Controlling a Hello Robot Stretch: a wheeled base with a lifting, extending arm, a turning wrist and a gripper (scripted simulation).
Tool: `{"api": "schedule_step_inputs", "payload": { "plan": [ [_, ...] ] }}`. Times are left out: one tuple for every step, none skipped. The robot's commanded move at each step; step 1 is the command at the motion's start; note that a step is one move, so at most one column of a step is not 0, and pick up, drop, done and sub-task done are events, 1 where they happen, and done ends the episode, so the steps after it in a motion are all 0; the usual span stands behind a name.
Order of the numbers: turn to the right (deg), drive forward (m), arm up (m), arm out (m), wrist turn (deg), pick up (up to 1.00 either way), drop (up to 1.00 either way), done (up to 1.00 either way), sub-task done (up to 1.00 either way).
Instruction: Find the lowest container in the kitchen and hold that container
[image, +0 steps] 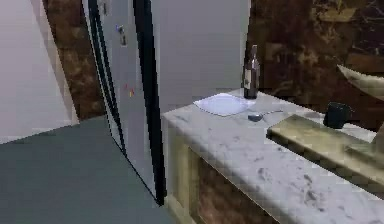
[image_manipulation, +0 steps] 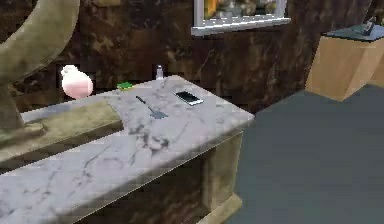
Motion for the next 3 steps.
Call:
{"api": "schedule_step_inputs", "payload": {
  "plan": [
    [-45.0, 0.00, 0.00, 0.00, 0.0, 0.00, 0.00, 0.00, 0.00],
    [-45.0, 0.00, 0.00, 0.00, 0.0, 0.00, 0.00, 0.00, 0.00],
    [0.0, 0.80, 0.00, 0.00, 0.0, 0.00, 0.00, 0.00, 0.00]
  ]
}}
